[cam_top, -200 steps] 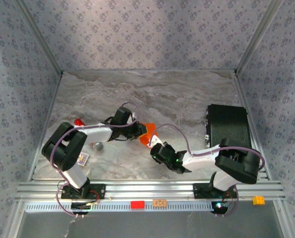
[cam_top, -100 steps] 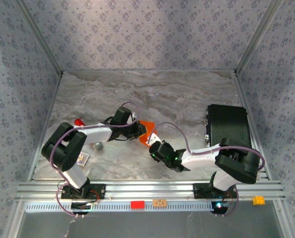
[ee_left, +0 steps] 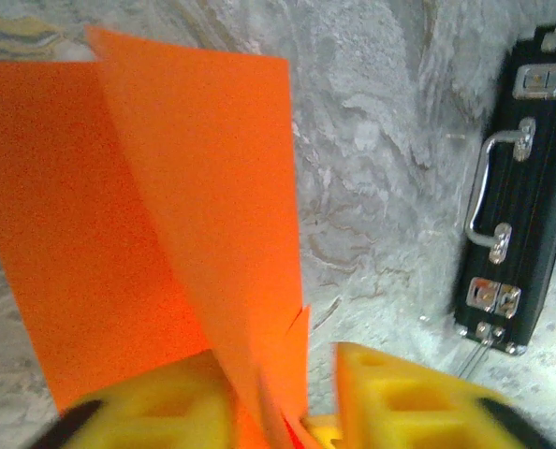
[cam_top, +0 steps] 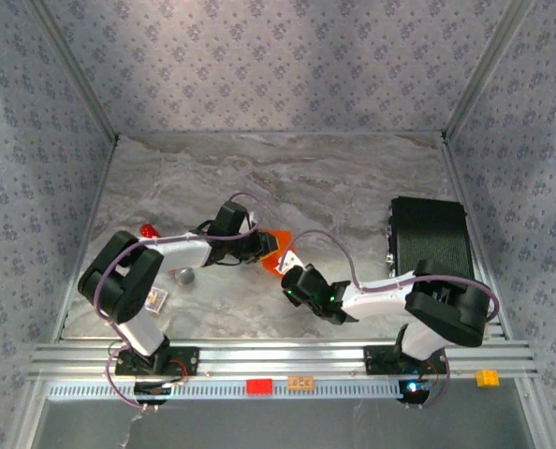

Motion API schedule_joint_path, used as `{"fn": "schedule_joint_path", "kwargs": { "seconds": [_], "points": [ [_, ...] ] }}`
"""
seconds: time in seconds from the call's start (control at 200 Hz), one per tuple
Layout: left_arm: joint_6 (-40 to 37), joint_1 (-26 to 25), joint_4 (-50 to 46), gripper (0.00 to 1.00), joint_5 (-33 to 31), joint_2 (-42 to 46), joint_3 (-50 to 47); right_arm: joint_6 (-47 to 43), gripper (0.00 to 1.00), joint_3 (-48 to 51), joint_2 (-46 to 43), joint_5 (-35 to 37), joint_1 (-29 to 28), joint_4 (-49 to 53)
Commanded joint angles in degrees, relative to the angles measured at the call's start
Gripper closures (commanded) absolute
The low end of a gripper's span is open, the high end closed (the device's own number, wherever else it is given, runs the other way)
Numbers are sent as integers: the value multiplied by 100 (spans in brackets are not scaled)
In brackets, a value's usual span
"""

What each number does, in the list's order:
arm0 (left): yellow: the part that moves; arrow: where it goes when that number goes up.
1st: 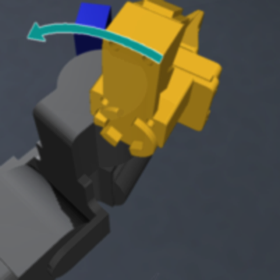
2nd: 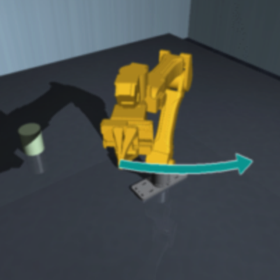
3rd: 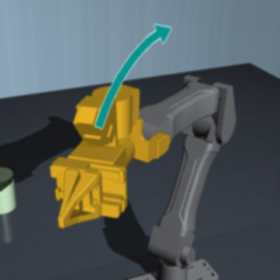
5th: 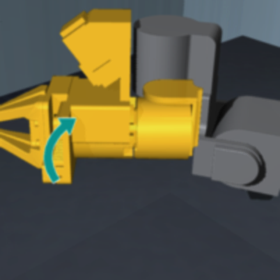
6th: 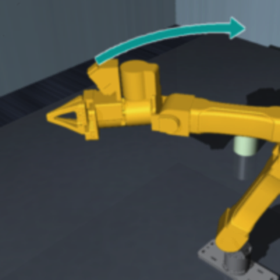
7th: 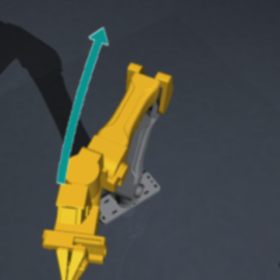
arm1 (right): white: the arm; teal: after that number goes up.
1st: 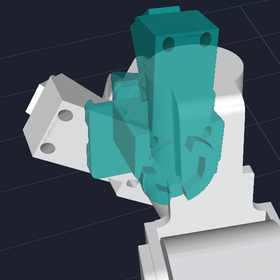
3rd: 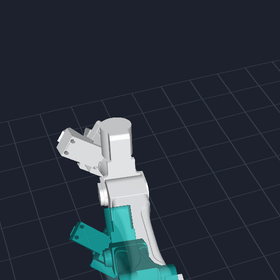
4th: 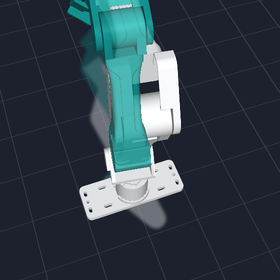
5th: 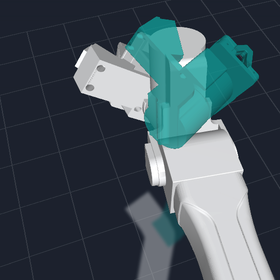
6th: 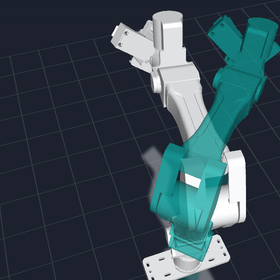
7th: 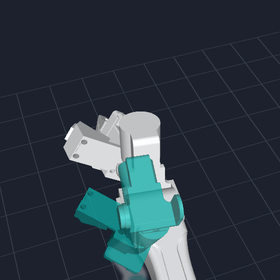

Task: Fold a paper plane with a square sheet of paper (pick it up from the middle)
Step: Fourth fold the wing at the center of the table.

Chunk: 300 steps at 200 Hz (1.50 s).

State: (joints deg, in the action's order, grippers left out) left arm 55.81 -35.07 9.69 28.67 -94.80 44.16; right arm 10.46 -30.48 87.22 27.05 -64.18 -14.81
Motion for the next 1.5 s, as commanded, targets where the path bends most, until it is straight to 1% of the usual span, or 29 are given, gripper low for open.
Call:
{"fn": "schedule_joint_path", "kwargs": {
  "seconds": [0.0, 0.08, 0.225, 0.385, 0.72, 0.78, 0.859, 0.999, 1.089, 1.229, 1.494],
  "points": [
    [-35, 61, -224, 55, -311, 435, 7, 396, 95, 10, 39, -327, 127, 39],
    [-44, 83, -408, 45, -577, 666, -62, 588, 95, 97, 35, -582, 237, -195],
    [-79, 139, -656, 39, -927, 1082, -175, 934, 97, 269, -3, -1115, 477, -596],
    [-88, 189, -723, 38, -1012, 1254, -259, 1164, 97, 469, -98, -1699, 741, -966],
    [0, 185, -609, 39, -912, 1148, -299, 1681, 96, 706, -176, -2254, 1056, -1229],
    [0, 193, -579, 41, -901, 1134, -305, 1833, 97, 772, -220, -2465, 1140, -1386],
    [-9, 191, -550, 47, -867, 1112, -306, 2163, 97, 857, -223, -2838, 1374, -1590],
    [17, 177, -381, 63, -764, 1044, -347, 2676, 97, 956, -132, -3406, 1656, -1859],
    [39, 176, -248, 71, -648, 973, -356, 2880, 97, 1016, -102, -3567, 1753, -1989],
    [44, 128, -63, 77, -467, 825, -306, 3081, 97, 1053, -17, -3786, 1886, -2096],
    [70, -55, 203, 80, -205, 424, -114, 3501, 97, 1107, 305, -4023, 2031, -2355]
  ]
}}
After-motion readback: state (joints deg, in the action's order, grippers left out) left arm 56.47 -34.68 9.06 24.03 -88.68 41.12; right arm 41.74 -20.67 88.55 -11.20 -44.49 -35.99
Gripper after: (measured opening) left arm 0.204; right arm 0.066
